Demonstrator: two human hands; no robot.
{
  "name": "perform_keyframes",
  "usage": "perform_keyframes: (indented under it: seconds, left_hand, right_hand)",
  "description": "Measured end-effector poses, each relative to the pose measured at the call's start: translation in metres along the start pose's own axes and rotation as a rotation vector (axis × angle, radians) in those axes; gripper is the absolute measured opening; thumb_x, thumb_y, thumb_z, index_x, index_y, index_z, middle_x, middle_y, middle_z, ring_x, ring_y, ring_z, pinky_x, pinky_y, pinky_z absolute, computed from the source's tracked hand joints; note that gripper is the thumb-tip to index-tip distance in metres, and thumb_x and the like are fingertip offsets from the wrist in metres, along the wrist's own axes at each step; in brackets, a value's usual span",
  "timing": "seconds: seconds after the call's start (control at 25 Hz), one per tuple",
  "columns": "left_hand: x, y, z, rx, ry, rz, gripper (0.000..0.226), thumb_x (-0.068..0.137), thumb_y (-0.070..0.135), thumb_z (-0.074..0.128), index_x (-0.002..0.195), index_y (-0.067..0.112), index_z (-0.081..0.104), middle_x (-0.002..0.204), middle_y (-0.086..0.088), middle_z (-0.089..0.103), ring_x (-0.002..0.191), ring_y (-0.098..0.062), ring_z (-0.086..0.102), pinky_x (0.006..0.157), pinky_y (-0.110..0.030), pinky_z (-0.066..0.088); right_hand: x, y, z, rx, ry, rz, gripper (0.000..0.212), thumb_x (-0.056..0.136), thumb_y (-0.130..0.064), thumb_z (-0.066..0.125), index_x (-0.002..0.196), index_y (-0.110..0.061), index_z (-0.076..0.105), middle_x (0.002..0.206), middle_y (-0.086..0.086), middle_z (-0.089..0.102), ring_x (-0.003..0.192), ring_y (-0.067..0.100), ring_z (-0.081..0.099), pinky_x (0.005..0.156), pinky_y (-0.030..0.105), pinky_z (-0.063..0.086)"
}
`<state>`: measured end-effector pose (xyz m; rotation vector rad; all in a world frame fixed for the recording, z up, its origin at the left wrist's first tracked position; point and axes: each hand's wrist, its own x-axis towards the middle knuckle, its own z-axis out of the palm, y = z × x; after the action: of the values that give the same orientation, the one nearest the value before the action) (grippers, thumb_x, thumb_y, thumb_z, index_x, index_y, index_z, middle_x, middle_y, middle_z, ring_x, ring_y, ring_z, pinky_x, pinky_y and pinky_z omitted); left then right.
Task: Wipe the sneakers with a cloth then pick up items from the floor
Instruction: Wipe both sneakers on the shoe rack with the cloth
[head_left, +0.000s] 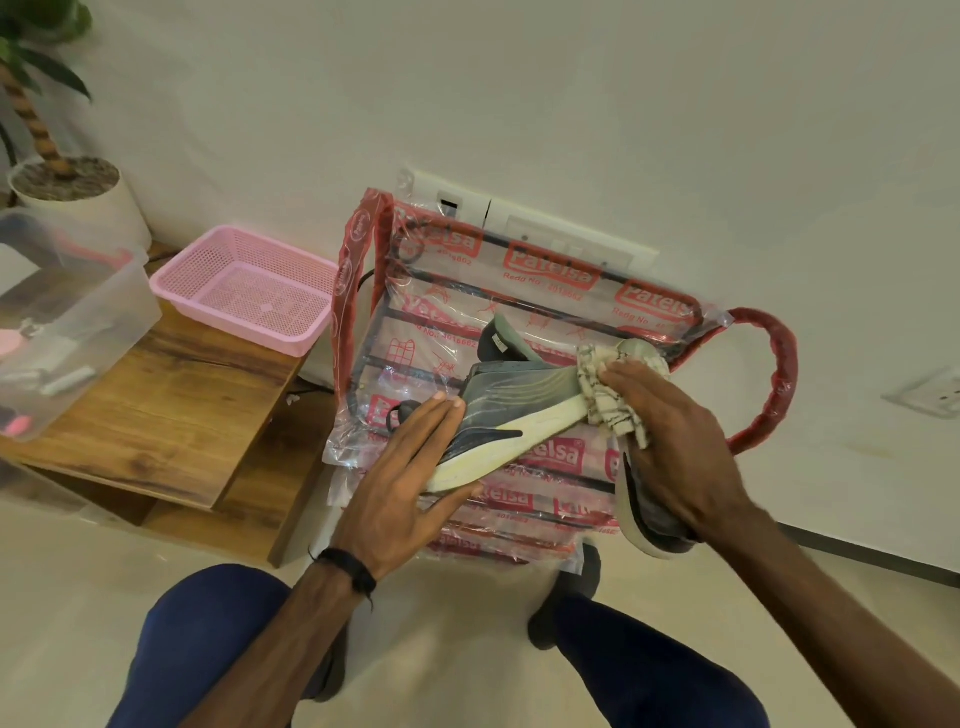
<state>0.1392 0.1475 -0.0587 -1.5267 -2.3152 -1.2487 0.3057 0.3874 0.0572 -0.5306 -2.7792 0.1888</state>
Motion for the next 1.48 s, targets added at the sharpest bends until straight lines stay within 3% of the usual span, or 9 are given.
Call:
perform_keyframes:
  seconds: [0.08,0.2,0.36,0.48,0.64,0.8,1.04,1.28,1.48]
  left_hand:
    - [-0.001,-0.003,-0.002,-0.005,-0.007,0.009,0.081,0.089,0.045,0.069,0.153,0.007,0.036,0.16,-0.006,0.034,0.149,-0.018,0.03,0.112,-0.037,0.038]
    - [-0.001,-0.003,-0.003,0.01,-0.026,0.038,0.08,0.089,0.041,0.069,0.153,0.006,0.036,0.16,-0.006,0.034,0.15,-0.018,0.03,0.116,-0.034,0.033]
    - [0.0,-0.002,-0.001,0.014,-0.015,0.02,0.078,0.093,0.052,0.058,0.153,0.008,0.036,0.16,-0.005,0.034,0.149,-0.017,0.029,0.115,-0.034,0.031]
    - [-0.002,-0.003,-0.001,0.033,0.001,0.007,0.08,0.091,0.054,0.057,0.152,0.007,0.038,0.158,-0.006,0.036,0.148,-0.019,0.031,0.113,-0.038,0.034]
    - [-0.004,-0.002,-0.001,0.048,0.008,0.017,0.079,0.091,0.051,0.058,0.152,0.006,0.038,0.158,-0.006,0.036,0.149,-0.019,0.031,0.114,-0.038,0.034]
    - [-0.004,-0.001,0.001,0.044,0.016,0.007,0.079,0.092,0.052,0.058,0.153,0.008,0.036,0.159,-0.004,0.034,0.149,-0.017,0.03,0.116,-0.036,0.031]
    - [0.001,0.002,0.001,0.01,0.047,-0.034,0.08,0.091,0.055,0.058,0.153,0.007,0.037,0.159,-0.007,0.037,0.148,-0.019,0.032,0.112,-0.039,0.038]
    - [-0.001,-0.001,-0.001,-0.034,0.026,0.015,0.081,0.092,0.053,0.062,0.152,0.004,0.038,0.16,-0.009,0.035,0.15,-0.018,0.029,0.113,-0.036,0.04]
    - [0.005,0.004,-0.002,-0.051,0.071,-0.051,0.085,0.089,0.056,0.064,0.153,0.007,0.037,0.162,-0.007,0.032,0.151,-0.016,0.027,0.109,-0.035,0.045]
  right_hand:
    - [-0.012,-0.015,0.007,-0.021,-0.051,-0.158,0.052,0.094,-0.037,0.063,0.142,-0.02,0.054,0.148,0.003,0.051,0.143,0.021,0.04,0.11,0.055,0.043]
    - [-0.026,-0.018,0.003,-0.085,-0.129,-0.353,0.053,0.094,-0.039,0.054,0.143,-0.017,0.053,0.151,0.006,0.048,0.143,0.023,0.04,0.111,0.052,0.04]
    - [-0.006,-0.006,-0.002,0.046,0.032,0.075,0.055,0.097,-0.049,0.052,0.143,-0.019,0.054,0.149,0.004,0.051,0.138,0.025,0.047,0.111,0.051,0.042]
    - [0.0,-0.038,0.014,0.102,0.104,0.26,0.055,0.091,-0.01,0.066,0.144,-0.015,0.053,0.15,0.006,0.049,0.141,0.024,0.044,0.115,0.048,0.038]
    - [-0.039,-0.081,0.037,0.006,0.067,0.118,0.079,0.074,0.004,0.077,0.147,-0.012,0.048,0.154,0.009,0.044,0.146,0.027,0.036,0.11,0.047,0.043]
    - [-0.066,-0.081,0.044,-0.016,-0.024,-0.076,0.084,0.072,-0.004,0.084,0.147,-0.011,0.048,0.155,0.007,0.043,0.145,0.024,0.038,0.104,0.047,0.049]
    - [-0.03,-0.07,0.043,0.078,0.141,0.137,0.07,0.081,-0.006,0.078,0.145,-0.013,0.05,0.152,0.007,0.046,0.145,0.023,0.037,0.117,0.044,0.034]
    - [-0.06,-0.097,0.044,0.073,-0.019,-0.302,0.064,0.082,-0.005,0.072,0.143,-0.01,0.053,0.153,0.008,0.046,0.147,0.024,0.035,0.116,0.048,0.038]
    - [-0.027,-0.072,0.037,0.059,0.043,-0.023,0.073,0.074,0.002,0.079,0.141,-0.016,0.055,0.152,0.004,0.047,0.149,0.02,0.03,0.118,0.051,0.034]
